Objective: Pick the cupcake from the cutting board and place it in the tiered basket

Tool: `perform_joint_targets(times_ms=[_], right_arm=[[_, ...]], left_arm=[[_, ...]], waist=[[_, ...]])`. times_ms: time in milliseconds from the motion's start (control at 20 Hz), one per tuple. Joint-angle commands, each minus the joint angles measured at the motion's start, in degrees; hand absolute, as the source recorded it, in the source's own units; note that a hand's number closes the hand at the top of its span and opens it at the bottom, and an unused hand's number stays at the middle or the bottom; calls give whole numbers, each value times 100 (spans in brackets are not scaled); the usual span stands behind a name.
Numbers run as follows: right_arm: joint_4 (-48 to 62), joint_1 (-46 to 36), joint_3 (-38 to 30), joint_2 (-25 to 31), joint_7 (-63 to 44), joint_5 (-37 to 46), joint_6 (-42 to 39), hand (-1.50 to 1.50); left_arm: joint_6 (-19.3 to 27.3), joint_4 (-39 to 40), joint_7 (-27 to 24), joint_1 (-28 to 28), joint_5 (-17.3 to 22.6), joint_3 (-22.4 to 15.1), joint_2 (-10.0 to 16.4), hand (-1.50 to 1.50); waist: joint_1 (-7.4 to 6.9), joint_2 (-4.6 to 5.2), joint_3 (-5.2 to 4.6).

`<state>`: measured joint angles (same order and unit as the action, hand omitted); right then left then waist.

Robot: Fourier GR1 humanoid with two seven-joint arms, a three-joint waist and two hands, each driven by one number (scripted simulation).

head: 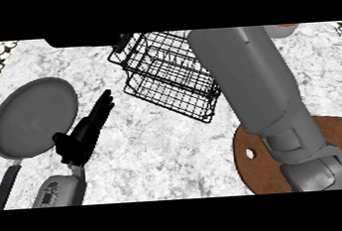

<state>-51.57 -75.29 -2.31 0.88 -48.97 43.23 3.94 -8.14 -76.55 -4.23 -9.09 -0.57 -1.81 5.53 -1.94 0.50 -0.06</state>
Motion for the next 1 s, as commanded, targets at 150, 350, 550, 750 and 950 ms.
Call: perform_joint_targets(times_ms=[150, 350, 550, 750, 950], right_arm=[[1450, -679, -176, -86, 518, -726, 956, 150], [1854, -837, -210, -87, 736, -1316, 1191, 150], [2118, -774, -733, -88, 109, -2121, 1459, 150], [2073, -679, -952, -88, 463, -2686, 1586, -150], [1986, -867, -436, -88, 371, -2940, 2375, -150]], left_arm=[[157, -76, -86, 177, -261, -331, -273, 0], [-150, 104, -88, -42, 33, 19, 21, 0], [-45, -112, 44, 65, -46, -137, -109, 0], [37, -360, 123, 220, -77, -145, -113, 0], [-17, -126, -57, 186, -68, -51, -65, 0]], waist=[[-90, 17, -1], [-78, 10, -1], [-182, 11, 0], [-63, -14, 6], [17, -33, 1]])
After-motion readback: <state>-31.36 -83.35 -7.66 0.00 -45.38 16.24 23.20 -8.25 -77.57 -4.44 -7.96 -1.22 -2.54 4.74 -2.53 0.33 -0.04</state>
